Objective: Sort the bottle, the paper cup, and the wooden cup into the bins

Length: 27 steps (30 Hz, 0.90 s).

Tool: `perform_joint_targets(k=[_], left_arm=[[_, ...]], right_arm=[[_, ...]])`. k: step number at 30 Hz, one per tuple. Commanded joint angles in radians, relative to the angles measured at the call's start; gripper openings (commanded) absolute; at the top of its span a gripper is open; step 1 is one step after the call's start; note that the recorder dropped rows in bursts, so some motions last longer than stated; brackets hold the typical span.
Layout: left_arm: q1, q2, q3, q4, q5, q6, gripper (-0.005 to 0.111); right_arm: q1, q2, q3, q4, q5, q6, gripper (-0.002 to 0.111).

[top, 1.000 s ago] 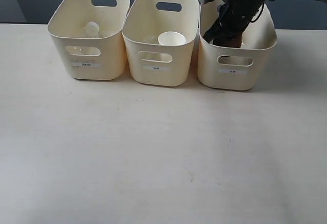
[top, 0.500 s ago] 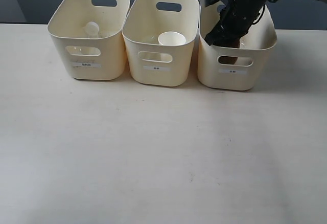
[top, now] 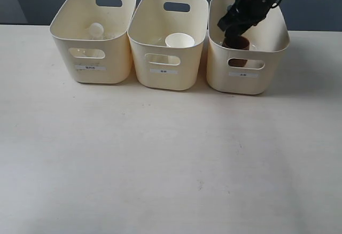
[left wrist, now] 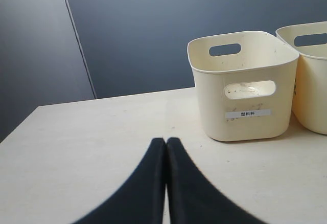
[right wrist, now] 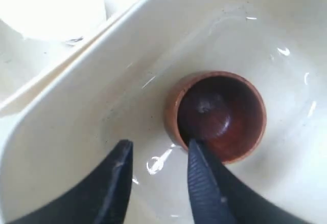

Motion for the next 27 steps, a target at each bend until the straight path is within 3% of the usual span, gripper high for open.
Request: perform_joint_targets(k=[1, 6, 15, 27], left_arm=[[0.000, -0.005, 0.002, 0.000, -0.007, -0.001, 0.000], [0.000, -0.005, 0.002, 0.000, -0.007, -0.001, 0.000], [0.000, -0.005, 0.002, 0.000, -0.007, -0.001, 0.000], [0.000, -0.005, 0.002, 0.000, -0.007, -0.001, 0.000]], right_arm=[[-0.005, -0.074, -0.006, -0.002, 0.079, 0.000, 0.029], [-0.005, -0.144, -0.006, -0.002, 0.092, 0.002, -0.001], [-0.005, -0.334, 0.133, -0.035, 0.092, 0.046, -0.001], [-0.005, -0.715, 0.528, -0.080, 0.092, 0.093, -0.001]])
